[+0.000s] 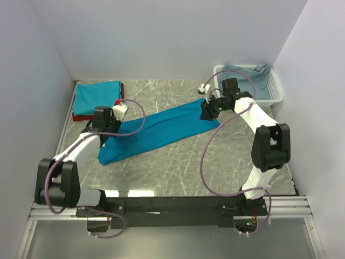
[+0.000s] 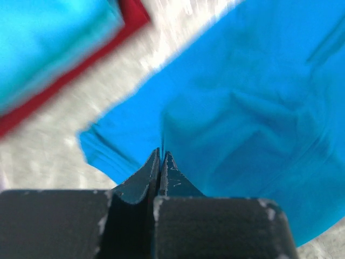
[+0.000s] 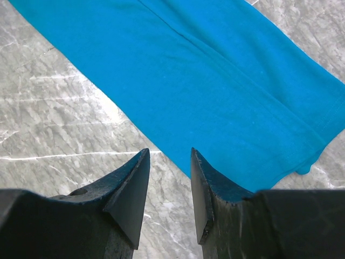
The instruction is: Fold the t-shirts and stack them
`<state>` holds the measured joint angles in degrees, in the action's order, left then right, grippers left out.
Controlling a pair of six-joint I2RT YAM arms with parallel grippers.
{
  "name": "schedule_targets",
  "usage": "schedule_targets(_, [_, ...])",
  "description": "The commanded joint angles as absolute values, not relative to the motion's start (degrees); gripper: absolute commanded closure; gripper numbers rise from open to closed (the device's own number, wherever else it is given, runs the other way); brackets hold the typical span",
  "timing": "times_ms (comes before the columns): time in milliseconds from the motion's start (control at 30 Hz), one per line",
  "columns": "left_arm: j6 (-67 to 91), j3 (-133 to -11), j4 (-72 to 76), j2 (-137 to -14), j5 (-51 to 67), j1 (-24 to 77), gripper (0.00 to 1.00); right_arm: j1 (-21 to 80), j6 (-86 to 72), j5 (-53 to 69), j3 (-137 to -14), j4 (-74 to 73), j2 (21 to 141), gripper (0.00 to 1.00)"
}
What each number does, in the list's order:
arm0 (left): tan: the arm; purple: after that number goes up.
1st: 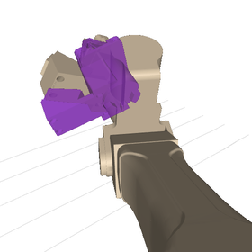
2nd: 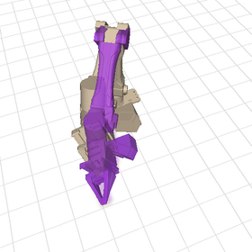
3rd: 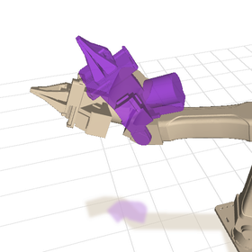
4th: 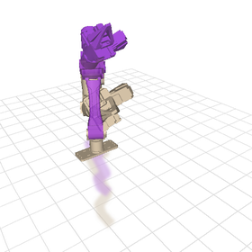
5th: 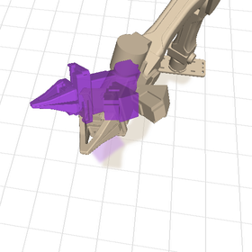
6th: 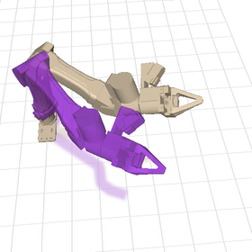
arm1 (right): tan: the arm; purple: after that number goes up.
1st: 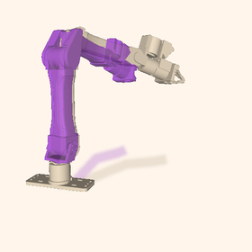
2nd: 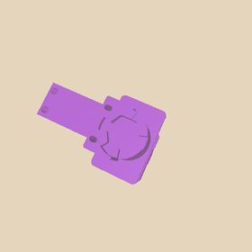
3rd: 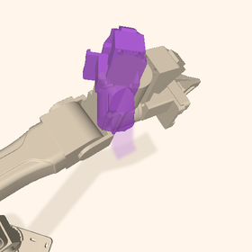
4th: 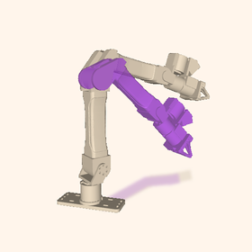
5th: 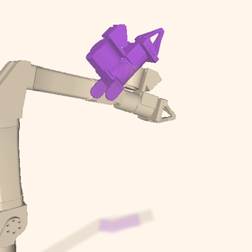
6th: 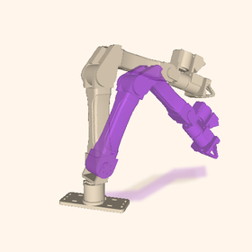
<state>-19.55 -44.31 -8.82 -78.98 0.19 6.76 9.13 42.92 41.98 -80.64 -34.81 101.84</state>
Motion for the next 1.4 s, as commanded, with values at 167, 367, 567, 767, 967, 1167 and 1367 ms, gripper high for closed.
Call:
schedule_targets(167, [-27.8,-41.8,3.2,-67.4,9.7,6.7,0.99,9.0,43.2,43.2,-83.3,-35.4,103.2,0.57])
schedule_targets(367, [-29.9,-40.3,4.7,-68.0,10.6,6.7,0.99,8.9,43.2,43.5,-83.3,-35.5,103.4,0.56])
schedule_targets(567, [-27.1,-44.3,0.3,-73.9,4.8,6.7,1.0,9.0,43.2,43.5,-83.3,-35.6,103.4,0.56])
schedule_targets(767, [-21.9,-45.3,-5.9,-75.6,0.0,6.6,1.0,9.0,43.4,43.3,-83.3,-35.6,103.4,0.56])
schedule_targets(967, [-18.4,-45.3,-9.7,-81.2,-3.3,6.2,1.0,9.0,43.8,43.5,-83.7,-36.1,103.6,0.56])
schedule_targets(1167, [-17.1,-44.5,-9.2,-84.6,-3.9,5.9,1.0,8.8,43.8,43.7,-83.7,-36.3,103.4,0.56])
schedule_targets(1367, [-16.9,-44.7,-8.3,-85.2,-3.3,5.0,0.99,8.9,43.9,43.8,-83.8,-36.6,103.6,0.56])
